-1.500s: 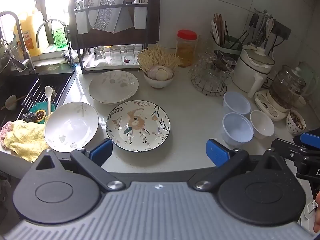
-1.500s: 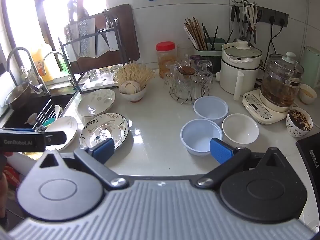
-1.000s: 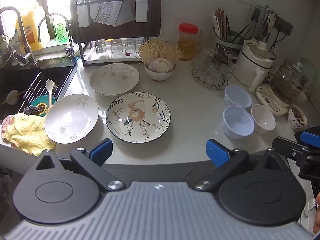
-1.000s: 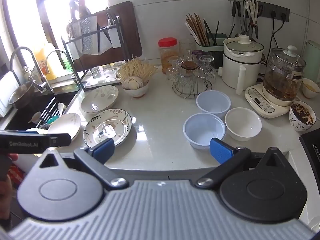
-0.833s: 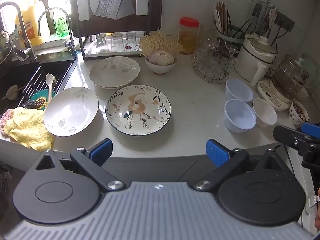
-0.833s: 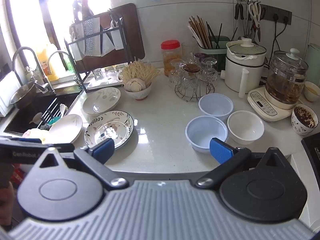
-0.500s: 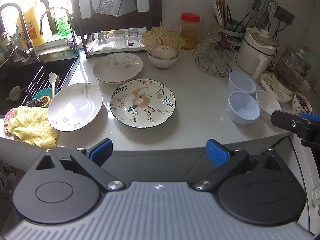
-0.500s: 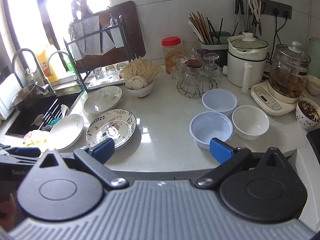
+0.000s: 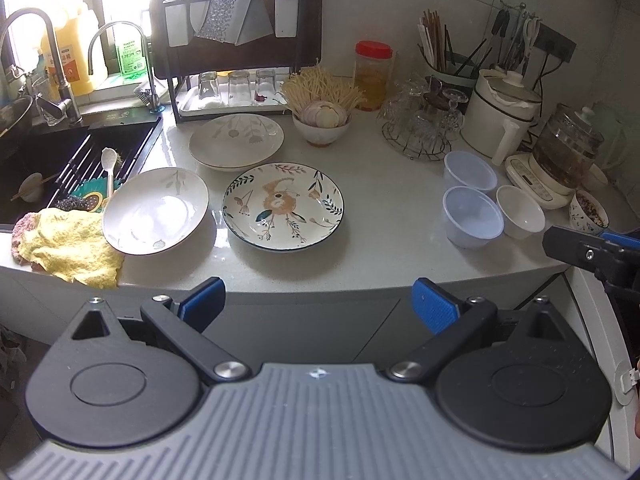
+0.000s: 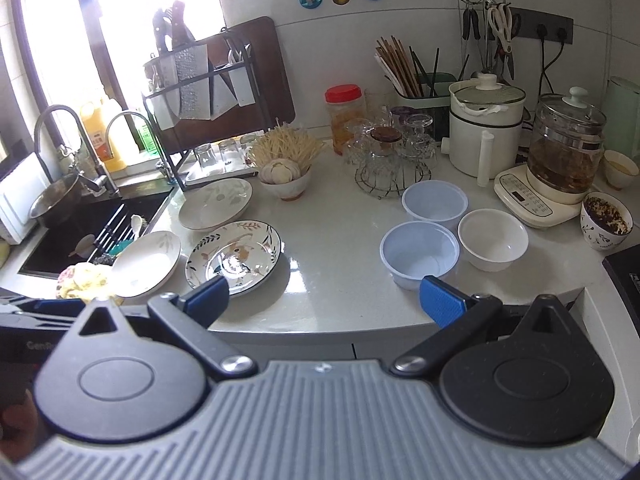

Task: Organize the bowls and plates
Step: 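Move both grippers toward the white leaf plate lying by the sink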

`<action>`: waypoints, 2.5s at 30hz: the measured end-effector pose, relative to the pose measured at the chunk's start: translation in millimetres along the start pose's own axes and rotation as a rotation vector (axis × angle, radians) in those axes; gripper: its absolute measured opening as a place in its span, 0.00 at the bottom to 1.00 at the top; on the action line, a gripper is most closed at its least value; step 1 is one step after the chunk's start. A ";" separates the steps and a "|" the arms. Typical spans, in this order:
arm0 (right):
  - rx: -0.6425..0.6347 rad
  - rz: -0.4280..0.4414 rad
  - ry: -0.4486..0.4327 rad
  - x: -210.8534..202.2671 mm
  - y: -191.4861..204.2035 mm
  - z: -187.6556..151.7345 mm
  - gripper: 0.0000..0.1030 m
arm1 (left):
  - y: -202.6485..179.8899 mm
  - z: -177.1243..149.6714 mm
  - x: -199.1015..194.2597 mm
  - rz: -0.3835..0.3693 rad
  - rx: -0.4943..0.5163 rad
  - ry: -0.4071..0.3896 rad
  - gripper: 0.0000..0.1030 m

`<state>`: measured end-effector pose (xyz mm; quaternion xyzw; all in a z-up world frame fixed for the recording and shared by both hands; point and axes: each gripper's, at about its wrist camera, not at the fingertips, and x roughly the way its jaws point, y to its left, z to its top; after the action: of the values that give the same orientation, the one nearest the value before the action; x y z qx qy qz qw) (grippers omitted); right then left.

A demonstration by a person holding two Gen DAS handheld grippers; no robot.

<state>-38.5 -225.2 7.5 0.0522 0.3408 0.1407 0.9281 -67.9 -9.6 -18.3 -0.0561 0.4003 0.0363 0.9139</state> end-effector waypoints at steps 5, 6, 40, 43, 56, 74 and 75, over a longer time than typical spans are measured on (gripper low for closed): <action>-0.025 0.011 -0.024 -2.0 4.4 -8.6 1.00 | 2.0 -9.6 -4.2 -0.006 -0.014 -0.035 0.98; -0.026 0.010 -0.029 -2.1 4.4 -10.9 1.00 | 2.6 -11.9 -3.9 -0.008 -0.018 -0.035 0.98; -0.053 0.020 -0.054 27.1 4.5 -28.2 1.00 | 10.2 -25.8 40.1 -0.010 0.005 0.078 0.98; -0.057 0.033 -0.054 25.1 7.4 -28.1 1.00 | 11.3 -24.0 37.9 -0.017 0.005 0.076 0.98; -0.045 0.004 -0.085 11.2 8.0 -27.4 1.00 | 13.9 -13.8 30.1 -0.033 -0.002 0.017 0.98; 0.024 0.032 -0.095 21.0 35.2 -34.6 1.00 | 50.4 -1.0 34.4 -0.050 0.025 0.011 0.98; 0.019 0.027 -0.099 22.3 38.7 -34.3 1.00 | 53.9 0.8 35.5 -0.055 0.026 0.010 0.98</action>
<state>-53.2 -181.6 -25.0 0.0724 0.2949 0.1472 0.9413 -49.4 44.7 -47.9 -0.0553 0.4035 0.0055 0.9133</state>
